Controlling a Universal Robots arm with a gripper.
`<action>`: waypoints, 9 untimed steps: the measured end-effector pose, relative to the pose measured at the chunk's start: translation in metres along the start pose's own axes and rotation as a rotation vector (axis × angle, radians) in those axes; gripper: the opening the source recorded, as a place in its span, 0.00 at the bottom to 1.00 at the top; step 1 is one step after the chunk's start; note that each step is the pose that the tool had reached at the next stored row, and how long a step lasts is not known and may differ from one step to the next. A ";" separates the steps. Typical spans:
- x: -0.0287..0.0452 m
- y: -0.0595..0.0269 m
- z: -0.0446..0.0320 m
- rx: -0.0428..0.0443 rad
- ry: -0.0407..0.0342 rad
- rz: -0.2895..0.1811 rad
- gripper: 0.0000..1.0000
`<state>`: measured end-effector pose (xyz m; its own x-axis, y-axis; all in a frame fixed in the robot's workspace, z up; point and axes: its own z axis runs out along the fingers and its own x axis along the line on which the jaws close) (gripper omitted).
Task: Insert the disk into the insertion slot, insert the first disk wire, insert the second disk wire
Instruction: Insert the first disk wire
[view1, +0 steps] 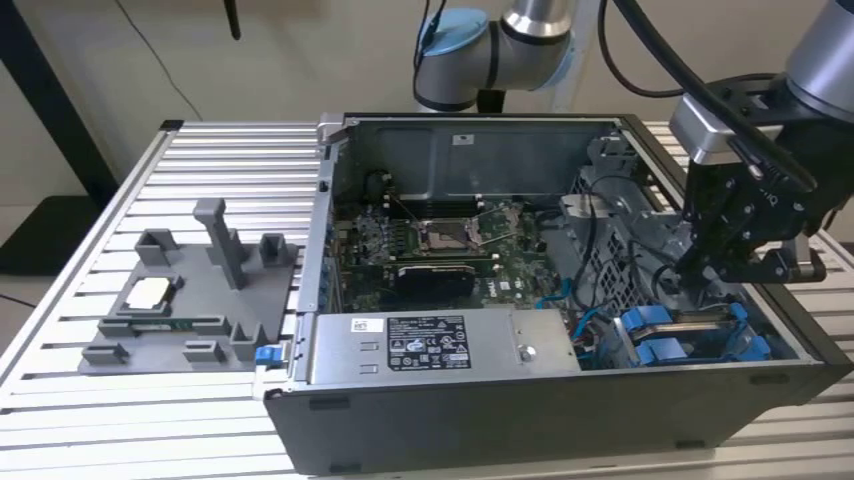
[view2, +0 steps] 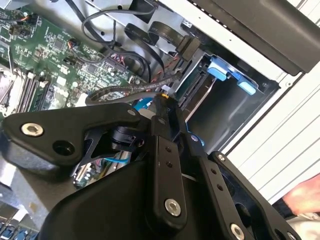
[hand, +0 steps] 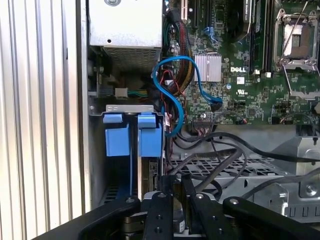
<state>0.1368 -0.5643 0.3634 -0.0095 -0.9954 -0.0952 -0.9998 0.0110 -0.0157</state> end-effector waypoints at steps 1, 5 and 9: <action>0.0000 -0.0002 0.0005 0.0000 0.0007 0.000 0.19; 0.0002 -0.0009 0.0023 0.0001 0.0047 0.000 0.19; 0.0004 -0.0013 0.0042 0.0001 0.0112 0.000 0.19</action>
<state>0.1382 -0.5643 0.3591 -0.0095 -0.9964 -0.0841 -0.9998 0.0109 -0.0158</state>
